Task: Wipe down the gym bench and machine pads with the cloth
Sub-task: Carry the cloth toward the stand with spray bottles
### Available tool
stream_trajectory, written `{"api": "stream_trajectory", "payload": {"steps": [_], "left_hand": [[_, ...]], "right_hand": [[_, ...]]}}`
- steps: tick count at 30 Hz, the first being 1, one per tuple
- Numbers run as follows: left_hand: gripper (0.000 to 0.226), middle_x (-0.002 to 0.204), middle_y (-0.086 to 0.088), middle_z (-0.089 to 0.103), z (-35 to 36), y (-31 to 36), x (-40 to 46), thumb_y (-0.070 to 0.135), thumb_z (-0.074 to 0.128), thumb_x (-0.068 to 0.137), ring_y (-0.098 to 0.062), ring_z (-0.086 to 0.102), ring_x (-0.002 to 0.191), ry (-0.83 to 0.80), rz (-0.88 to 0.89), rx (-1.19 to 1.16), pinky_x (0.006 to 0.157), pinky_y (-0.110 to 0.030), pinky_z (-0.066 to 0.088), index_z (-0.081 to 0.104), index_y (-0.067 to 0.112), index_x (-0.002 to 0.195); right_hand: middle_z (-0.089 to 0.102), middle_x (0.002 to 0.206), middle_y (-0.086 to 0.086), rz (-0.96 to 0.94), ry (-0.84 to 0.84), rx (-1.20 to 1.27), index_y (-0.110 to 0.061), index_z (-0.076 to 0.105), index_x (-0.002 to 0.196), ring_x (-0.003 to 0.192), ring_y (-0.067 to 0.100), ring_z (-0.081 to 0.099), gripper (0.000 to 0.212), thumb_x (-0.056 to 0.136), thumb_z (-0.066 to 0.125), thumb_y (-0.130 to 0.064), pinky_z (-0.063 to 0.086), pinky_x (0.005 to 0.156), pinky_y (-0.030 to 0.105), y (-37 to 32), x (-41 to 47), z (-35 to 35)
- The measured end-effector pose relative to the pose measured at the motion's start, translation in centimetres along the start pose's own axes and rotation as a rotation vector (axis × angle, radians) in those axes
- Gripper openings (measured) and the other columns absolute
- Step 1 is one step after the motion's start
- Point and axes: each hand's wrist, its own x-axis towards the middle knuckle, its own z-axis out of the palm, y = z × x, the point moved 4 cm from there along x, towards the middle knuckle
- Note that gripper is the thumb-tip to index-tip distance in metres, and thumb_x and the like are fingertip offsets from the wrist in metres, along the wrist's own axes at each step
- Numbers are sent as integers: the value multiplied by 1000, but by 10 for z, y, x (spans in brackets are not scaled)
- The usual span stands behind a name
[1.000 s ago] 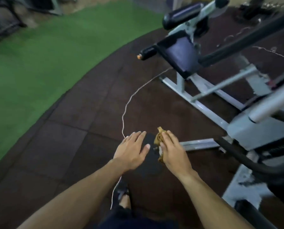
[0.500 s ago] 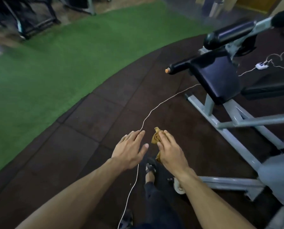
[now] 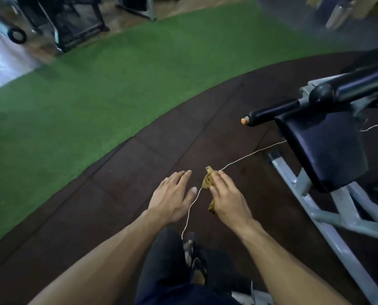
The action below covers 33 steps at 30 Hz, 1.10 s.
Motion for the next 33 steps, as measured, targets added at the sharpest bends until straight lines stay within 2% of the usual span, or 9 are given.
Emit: {"api": "stream_trajectory", "payload": {"steps": [2, 7, 14, 17, 22, 29, 33], "left_hand": [[62, 154, -4, 35, -7, -2, 28, 50, 31, 98, -20, 27, 143, 11, 18, 1, 117, -35, 21, 27, 18, 151], [61, 154, -2, 33, -25, -20, 162, 51, 31, 99, -20, 26, 143, 7, 68, -18, 117, -34, 20, 24, 20, 152], [60, 153, 0, 36, -95, -40, 350, 49, 36, 99, -16, 29, 140, 7, 161, -46, 116, -30, 17, 27, 21, 151], [62, 155, -3, 32, -117, -42, 430, 50, 34, 99, -20, 25, 143, -26, 186, -5, 117, -33, 15, 22, 22, 152], [62, 155, -1, 31, -135, -39, 561, 51, 32, 99, -18, 22, 144, -36, 221, 3, 118, -34, 15, 20, 23, 153], [61, 156, -2, 30, -173, -19, 762, 50, 34, 99, -20, 25, 144, -47, 195, 1, 116, -34, 20, 22, 23, 152], [60, 154, -4, 34, -209, -3, 868, 49, 35, 99, -23, 31, 141, -2, 185, -18, 113, -36, 25, 25, 20, 151]], "right_hand": [[34, 154, 5, 0, -2, -16, -19, 42, 144, 139, 21, 38, 43, 102, 42, -28, 43, 106, 42, 5, 25, -1], [33, 155, 5, 19, 24, -8, -19, 42, 144, 139, 21, 38, 43, 102, 41, -27, 43, 106, 39, 25, 156, -12], [35, 154, 3, 73, 102, 28, -16, 43, 144, 140, 15, 34, 42, 103, 41, -26, 27, 106, 19, 29, 332, -49], [35, 154, 5, 121, 163, 37, -14, 43, 144, 141, 17, 33, 43, 103, 41, -26, 21, 106, 16, 39, 396, -74], [35, 154, 5, 175, 187, 54, -14, 42, 144, 141, 16, 31, 44, 103, 41, -27, 15, 105, 11, 77, 520, -102], [32, 156, 2, 169, 172, 90, -16, 40, 146, 142, 13, 28, 44, 103, 39, -28, 22, 107, 18, 136, 709, -149], [34, 155, 3, 157, 179, 45, -15, 41, 145, 142, 14, 29, 44, 103, 41, -26, 28, 112, 27, 161, 813, -189]]}}
